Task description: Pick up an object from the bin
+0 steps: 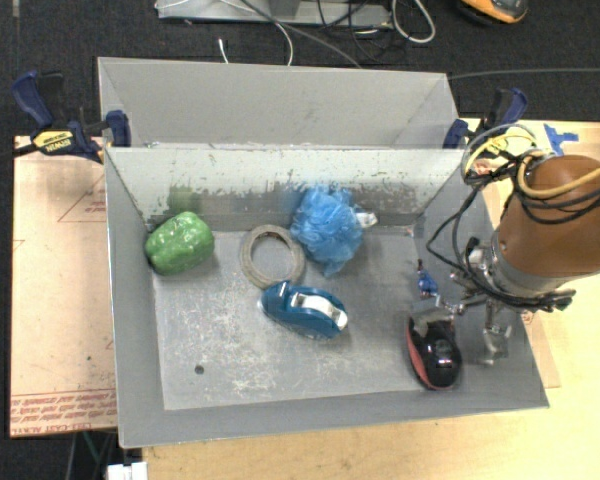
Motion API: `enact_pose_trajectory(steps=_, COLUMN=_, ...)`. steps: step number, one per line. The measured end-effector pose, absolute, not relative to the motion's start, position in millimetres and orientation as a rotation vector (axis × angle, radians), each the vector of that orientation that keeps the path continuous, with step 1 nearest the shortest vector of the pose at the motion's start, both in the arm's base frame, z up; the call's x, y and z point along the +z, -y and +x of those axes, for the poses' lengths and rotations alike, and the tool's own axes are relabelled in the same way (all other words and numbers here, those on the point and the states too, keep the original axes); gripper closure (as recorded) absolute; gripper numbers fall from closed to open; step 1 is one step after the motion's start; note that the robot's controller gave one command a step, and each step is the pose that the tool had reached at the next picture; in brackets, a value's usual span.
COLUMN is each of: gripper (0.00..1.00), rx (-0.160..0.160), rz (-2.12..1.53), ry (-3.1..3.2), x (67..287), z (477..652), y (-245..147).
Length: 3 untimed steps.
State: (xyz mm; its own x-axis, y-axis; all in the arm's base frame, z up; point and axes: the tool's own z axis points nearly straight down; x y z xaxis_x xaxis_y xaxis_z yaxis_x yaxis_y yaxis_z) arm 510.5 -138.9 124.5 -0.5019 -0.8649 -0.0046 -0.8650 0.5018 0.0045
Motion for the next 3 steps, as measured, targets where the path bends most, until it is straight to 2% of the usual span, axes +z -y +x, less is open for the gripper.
enact_pose_trajectory(steps=1, gripper=0.00, rx=0.034, rz=-1.564, ry=-2.701, x=74.1, z=525.4, y=125.8)
enact_pose_trajectory(steps=2, gripper=1.00, rx=0.020, rz=-2.357, ry=-2.027, x=75.6, z=527.6, y=106.9)
enact_pose_trajectory(steps=3, gripper=1.00, rx=0.020, rz=-2.356, ry=-2.027, x=75.6, z=527.6, y=107.0)
